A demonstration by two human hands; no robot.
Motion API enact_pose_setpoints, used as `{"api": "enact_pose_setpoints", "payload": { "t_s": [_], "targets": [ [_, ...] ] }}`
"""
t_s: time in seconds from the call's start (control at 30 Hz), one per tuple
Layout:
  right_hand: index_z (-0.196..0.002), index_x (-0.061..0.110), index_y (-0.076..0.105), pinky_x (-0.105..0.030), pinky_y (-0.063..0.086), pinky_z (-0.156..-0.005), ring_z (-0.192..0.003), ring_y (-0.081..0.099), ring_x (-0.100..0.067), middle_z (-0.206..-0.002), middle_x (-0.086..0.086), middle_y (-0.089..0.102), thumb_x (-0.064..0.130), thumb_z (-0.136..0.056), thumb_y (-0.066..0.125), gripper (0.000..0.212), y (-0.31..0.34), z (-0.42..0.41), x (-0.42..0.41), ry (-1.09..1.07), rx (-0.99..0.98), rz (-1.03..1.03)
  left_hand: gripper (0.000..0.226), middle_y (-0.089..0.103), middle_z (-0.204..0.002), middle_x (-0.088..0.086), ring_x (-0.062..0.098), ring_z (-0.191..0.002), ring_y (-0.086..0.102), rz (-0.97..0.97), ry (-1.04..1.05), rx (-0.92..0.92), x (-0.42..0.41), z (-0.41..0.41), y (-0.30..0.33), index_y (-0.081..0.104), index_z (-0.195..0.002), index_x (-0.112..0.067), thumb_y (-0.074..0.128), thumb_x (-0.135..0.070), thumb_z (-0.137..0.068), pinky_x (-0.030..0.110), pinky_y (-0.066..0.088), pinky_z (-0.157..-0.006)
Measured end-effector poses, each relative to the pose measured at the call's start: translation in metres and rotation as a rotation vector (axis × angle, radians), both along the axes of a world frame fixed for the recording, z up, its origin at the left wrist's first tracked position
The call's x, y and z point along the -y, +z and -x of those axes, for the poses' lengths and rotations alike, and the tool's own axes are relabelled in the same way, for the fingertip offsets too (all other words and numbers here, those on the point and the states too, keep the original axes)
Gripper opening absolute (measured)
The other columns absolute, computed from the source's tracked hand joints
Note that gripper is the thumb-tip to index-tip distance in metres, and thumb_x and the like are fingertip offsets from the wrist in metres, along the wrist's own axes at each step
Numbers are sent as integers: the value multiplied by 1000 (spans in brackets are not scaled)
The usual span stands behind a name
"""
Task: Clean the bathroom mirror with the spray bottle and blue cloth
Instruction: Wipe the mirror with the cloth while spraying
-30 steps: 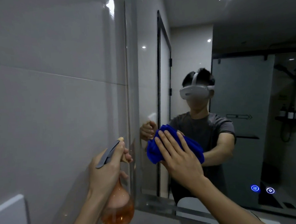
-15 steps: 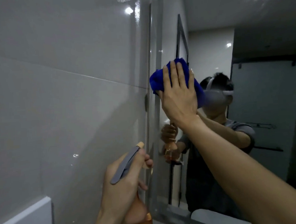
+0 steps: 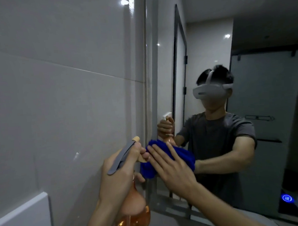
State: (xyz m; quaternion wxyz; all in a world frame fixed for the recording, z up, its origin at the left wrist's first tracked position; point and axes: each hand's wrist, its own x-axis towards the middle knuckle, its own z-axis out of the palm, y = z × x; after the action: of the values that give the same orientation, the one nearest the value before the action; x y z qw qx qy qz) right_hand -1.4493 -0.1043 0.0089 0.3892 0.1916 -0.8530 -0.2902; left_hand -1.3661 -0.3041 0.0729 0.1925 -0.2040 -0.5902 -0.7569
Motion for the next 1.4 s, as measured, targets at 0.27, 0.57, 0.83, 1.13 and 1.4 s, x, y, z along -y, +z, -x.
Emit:
{"api": "enact_pose_setpoints", "payload": {
  "t_s": [0.27, 0.57, 0.83, 1.13, 1.4],
  "targets": [
    [-156, 8, 19, -56, 3, -122, -152, 11, -30, -163, -15, 17, 39, -101, 46, 69, 187, 4, 4, -59, -318, 269, 26, 75, -78, 11, 25, -83, 74, -4, -11, -11, -5, 3, 1, 77, -79, -16, 63, -35, -90, 34, 50, -49],
    [-156, 4, 13, -56, 5, -122, -152, 4, -35, -164, -19, 8, 18, -95, 40, 68, 85, 2, 14, -18, -194, 169, 30, 76, -82, 15, 28, -82, 75, -21, -65, -1, -16, 6, -7, 76, -82, -13, 64, -40, -86, 34, 54, -53],
    [-152, 13, 34, -52, 39, -107, -142, 37, -31, -157, -13, 36, 23, -89, 59, 68, 30, -37, -24, -66, -35, 40, 23, 77, -79, 9, 24, -86, 75, 51, -127, 128, -25, 20, -27, 76, -85, -17, 62, -32, -95, 34, 54, -51],
    [-149, 10, 41, -50, 45, -96, -128, 49, -34, -152, -12, 44, 20, -92, 48, 58, 39, -145, -94, -218, -238, 408, 29, 76, -82, 12, 23, -83, 74, 46, -300, 88, -66, -26, -38, 77, -87, -15, 64, -41, -81, 33, 52, -48],
    [-148, 10, 40, -41, 43, -100, -126, 47, -25, -147, -5, 48, 28, -89, 46, 62, 14, -267, -166, -126, -319, 880, 28, 77, -82, 12, 27, -74, 72, 137, -440, 99, -123, -87, -52, 78, -85, -13, 65, -37, -87, 34, 54, -52]
  ]
}}
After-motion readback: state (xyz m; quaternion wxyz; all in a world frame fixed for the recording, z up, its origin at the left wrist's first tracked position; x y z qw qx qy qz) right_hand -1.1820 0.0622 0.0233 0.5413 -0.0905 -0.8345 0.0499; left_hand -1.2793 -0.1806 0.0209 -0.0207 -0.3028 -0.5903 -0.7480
